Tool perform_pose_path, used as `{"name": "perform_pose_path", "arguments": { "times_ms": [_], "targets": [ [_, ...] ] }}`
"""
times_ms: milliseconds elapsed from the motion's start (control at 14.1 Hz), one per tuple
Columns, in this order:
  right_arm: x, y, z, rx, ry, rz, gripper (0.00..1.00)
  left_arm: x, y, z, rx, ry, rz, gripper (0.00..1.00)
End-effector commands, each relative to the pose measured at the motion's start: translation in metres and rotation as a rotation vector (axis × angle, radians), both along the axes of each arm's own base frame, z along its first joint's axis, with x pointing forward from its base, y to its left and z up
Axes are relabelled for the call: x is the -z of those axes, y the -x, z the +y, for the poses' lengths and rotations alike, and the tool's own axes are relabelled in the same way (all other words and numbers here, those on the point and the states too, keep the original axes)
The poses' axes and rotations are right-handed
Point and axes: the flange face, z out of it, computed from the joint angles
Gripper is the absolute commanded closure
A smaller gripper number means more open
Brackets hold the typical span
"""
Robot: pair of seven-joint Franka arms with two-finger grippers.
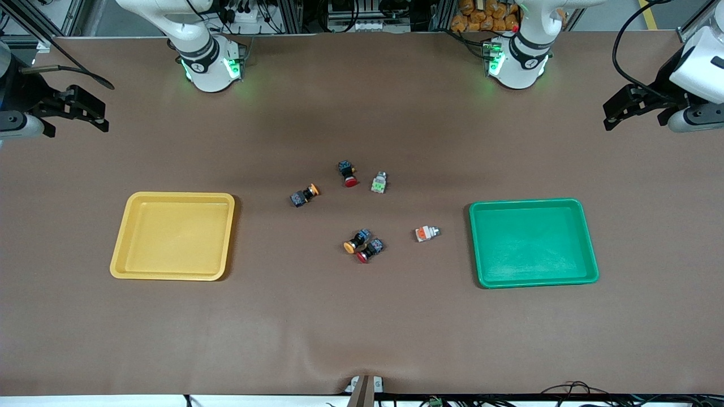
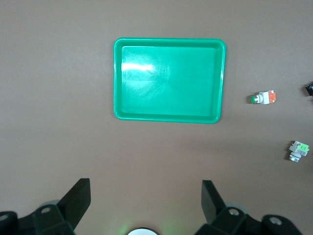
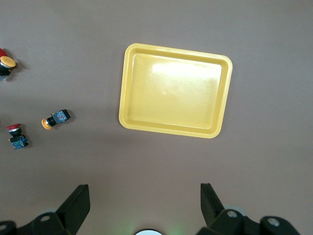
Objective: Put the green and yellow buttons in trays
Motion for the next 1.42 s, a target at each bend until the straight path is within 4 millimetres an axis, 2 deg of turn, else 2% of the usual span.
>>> {"name": "perform_pose_path", "arguments": {
  "times_ms": [0,496,850,1134,1346],
  "targets": [
    [-0.005,0.003,0.001,0.009,-0.004,-0.02,0.0,-0.002,-0.003,-0.001,0.018,0.017,0.019,0.0],
    [-0.004,0.003,0.007,-0.001,-0.009,-0.019,0.0,-0.003,-0.002,-0.012,0.038,-0.001,0.018,0.0],
    [-0.002,0.002,0.007,-0.001,-0.007,-0.016,0.0,0.0,0.002,-0.01,0.032,0.006,0.053,0.0],
    [-0.002,0.002,0.003,0.007,-0.009,-0.014,0.0,-0.001,0.0,0.0,0.015,0.003,0.051,0.0],
    [0.001,0.0,0.002,0.007,-0.008,-0.011,0.0,0.011,-0.003,0.001,0.012,0.0,0.074,0.0]
  ]
}}
